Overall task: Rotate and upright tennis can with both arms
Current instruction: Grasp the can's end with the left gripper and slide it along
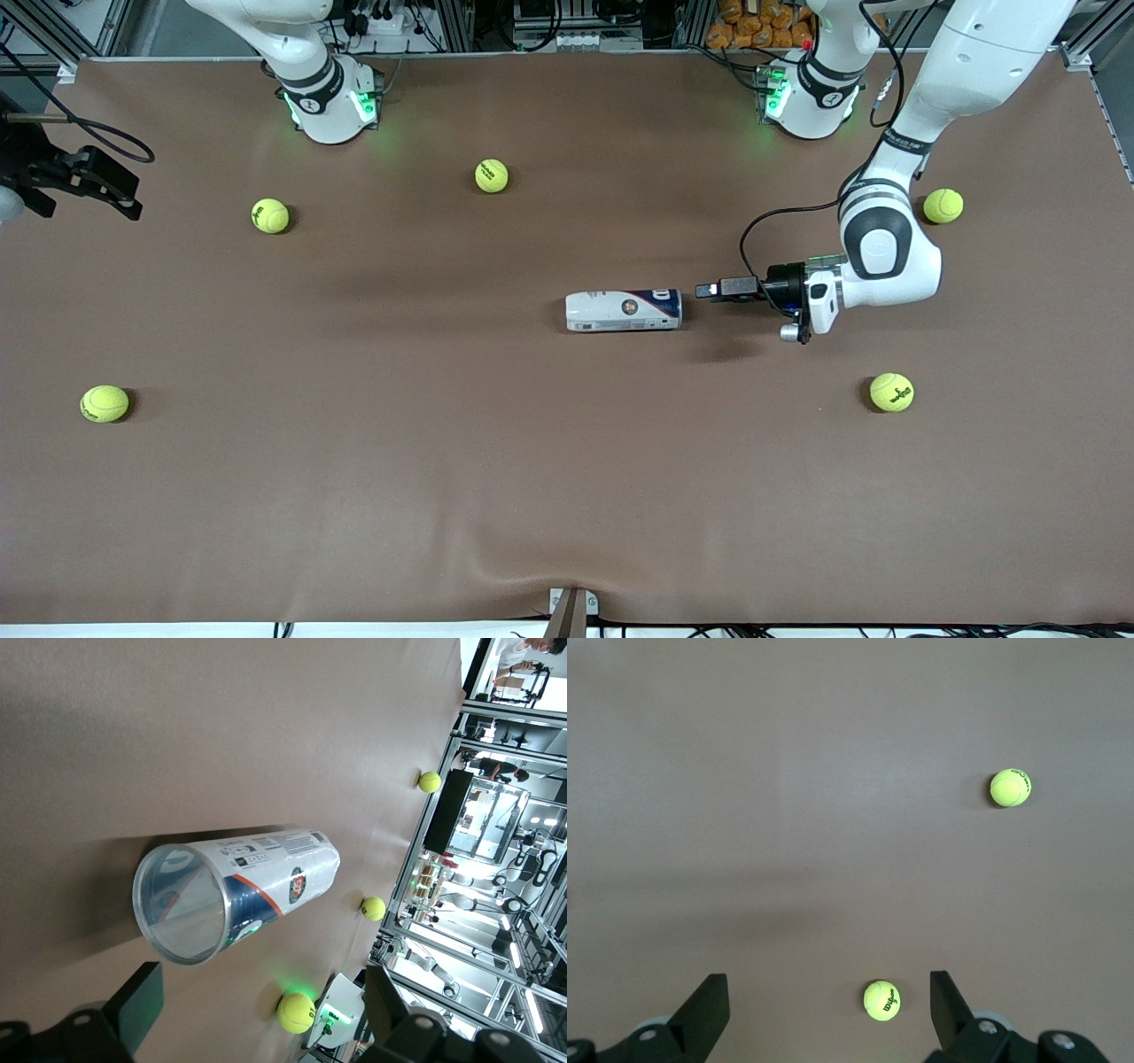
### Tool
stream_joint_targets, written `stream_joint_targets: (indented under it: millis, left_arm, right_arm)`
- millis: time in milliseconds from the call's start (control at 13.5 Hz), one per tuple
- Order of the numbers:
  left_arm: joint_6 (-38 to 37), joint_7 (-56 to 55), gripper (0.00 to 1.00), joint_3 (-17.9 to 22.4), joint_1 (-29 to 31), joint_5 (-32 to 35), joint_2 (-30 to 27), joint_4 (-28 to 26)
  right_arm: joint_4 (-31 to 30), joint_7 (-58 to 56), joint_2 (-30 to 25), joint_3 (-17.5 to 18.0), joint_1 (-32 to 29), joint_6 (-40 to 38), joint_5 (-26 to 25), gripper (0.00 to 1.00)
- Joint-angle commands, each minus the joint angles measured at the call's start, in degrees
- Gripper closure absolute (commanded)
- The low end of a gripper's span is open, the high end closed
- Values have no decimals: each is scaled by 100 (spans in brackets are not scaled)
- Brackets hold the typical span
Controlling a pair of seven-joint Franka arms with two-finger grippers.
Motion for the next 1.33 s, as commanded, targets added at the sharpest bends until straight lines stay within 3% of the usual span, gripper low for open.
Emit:
stream_joint_targets:
  millis: [0,296,517,813,1182,1256]
  left_arm:
    - [198,160,0,-32,-126,-322,148,76]
    - [463,160,0,-32,-328,-516,394,312]
    - [524,282,0,-32,-469,-587,587,480]
    - [542,423,0,-32,-539,-789,702,577]
    - [542,459,43,-32,-592,-947,781,595]
    - [542,467,59,-32,-592,-947,799,603]
  right_arm:
    - [-130,-56,-108,16,-7,92,128,0]
    - [-77,-65,-64,-72,149,163,181,0]
    - [-77,-126,-55,-546,590,110,181,0]
    - [-77,-249,-64,-547,555,101,190,0]
    - [-25,-354,-55,-573,345,92,216,0]
    - [-25,-363,-29,-573,344,92,216,0]
